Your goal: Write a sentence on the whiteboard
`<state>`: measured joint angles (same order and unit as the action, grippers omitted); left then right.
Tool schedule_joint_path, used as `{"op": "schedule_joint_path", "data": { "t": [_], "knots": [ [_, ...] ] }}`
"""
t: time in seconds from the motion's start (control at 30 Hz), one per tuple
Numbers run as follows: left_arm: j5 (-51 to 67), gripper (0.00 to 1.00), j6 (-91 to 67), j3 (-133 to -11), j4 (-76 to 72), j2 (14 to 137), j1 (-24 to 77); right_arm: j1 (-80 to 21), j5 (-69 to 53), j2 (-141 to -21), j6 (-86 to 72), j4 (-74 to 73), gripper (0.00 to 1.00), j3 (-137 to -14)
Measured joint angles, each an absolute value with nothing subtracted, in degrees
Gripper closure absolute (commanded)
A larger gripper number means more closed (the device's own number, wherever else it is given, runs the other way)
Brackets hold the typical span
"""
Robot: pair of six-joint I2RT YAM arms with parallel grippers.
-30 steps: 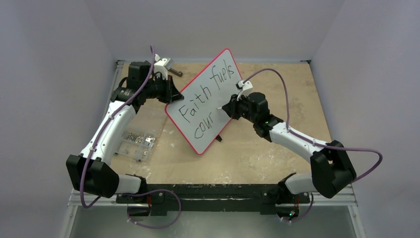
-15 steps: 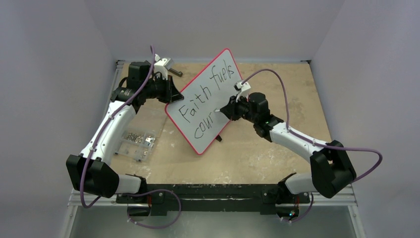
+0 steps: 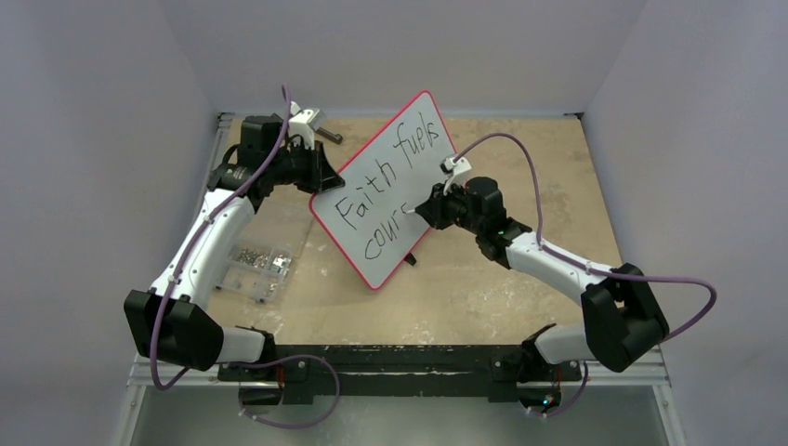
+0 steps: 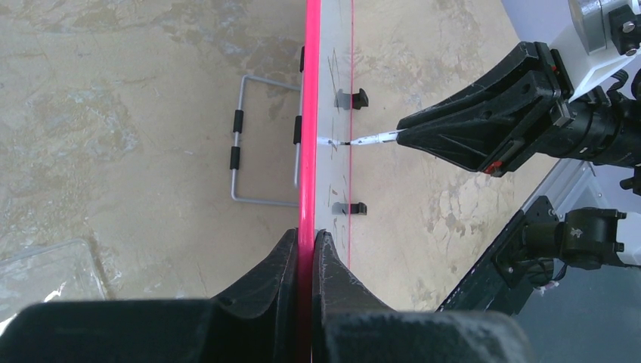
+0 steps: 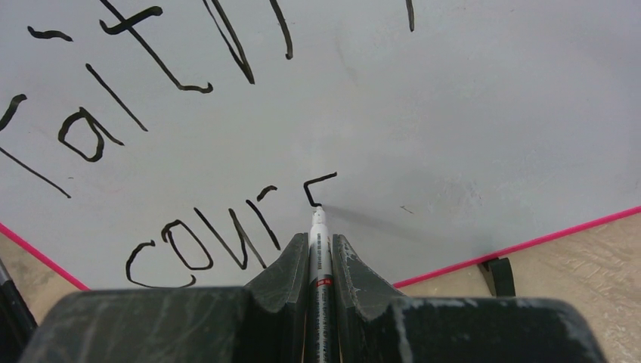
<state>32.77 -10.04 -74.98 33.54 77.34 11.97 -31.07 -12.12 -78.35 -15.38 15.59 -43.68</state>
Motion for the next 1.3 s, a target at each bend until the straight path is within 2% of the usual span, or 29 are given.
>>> {"op": "schedule_joint_path", "data": {
  "t": [0.37, 0.67, 1.3],
  "knots": [
    [32.82, 1.00, -10.07, -74.98, 33.54, 77.34, 11.99, -31.09, -7.07, -78.39, -15.31, 13.67, 1.00, -44.99],
    [32.82, 1.00, -10.07, -74.98, 33.54, 77.34, 12.01, -31.09, -6.83, -78.41, -15.31, 13.72, 1.00, -47.68],
    [32.67, 1.00, -10.09, -74.98, 33.56, 77.34, 11.99, -31.05, -6.81, -79.07, -15.40, 14.48, 1.00, -45.36]
  ]
}}
